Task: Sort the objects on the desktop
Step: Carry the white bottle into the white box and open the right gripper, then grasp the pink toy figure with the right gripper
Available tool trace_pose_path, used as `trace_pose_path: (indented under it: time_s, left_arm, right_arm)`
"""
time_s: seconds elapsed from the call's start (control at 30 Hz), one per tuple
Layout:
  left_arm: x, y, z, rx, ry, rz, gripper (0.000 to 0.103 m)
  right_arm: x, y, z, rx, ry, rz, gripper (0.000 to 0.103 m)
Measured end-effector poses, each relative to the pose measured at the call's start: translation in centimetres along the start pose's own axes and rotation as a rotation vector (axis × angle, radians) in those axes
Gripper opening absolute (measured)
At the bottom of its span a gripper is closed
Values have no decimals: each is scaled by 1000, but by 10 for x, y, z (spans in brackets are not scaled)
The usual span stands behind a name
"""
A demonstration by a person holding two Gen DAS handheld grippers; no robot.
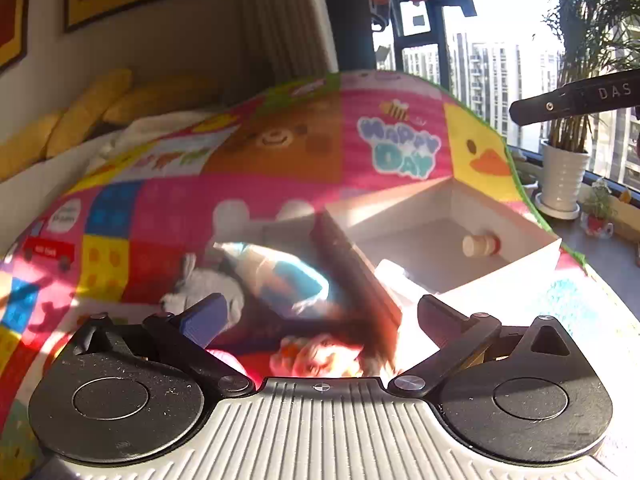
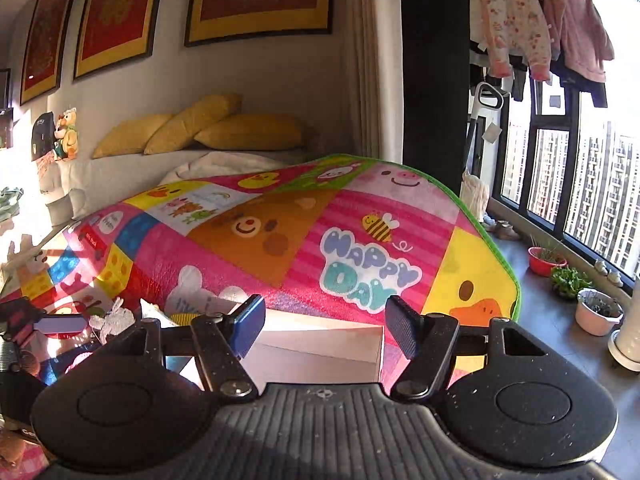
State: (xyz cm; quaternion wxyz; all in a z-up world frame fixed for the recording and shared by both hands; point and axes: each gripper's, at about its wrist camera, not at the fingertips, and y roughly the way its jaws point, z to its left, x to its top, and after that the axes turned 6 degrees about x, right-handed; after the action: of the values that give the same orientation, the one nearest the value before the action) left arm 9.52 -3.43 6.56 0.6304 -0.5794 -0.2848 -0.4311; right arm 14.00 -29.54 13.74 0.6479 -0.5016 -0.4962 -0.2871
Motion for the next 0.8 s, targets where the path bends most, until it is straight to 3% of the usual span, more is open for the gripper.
trace_pose_path:
  time_s: [0.13,0.27,0.4,0.53,0.7,0.8]
  left_arm:
    - [-39,-7,32,59,-65,97,103]
    - [-57,-14,58,112,-156,125,103]
    - [-64,-18,76,139,-198,131,103]
    - [-65,-23,88,155,-223,119,103]
    - [-68,-25,99,171,-260,120,103]
    - [-70,-23,100,161,-267,132,103]
  right_arm:
    - [-30,9,29,38,-44,56,69]
    - [-60,17,90,138,-219,107,68]
    - [-90,29,158,217,-418,168,56]
    - [-107,52,201,195,-532,154,55]
    - [-111,88,219,151,-541,188,55]
    - [-114,99,217,153,-546,229,40]
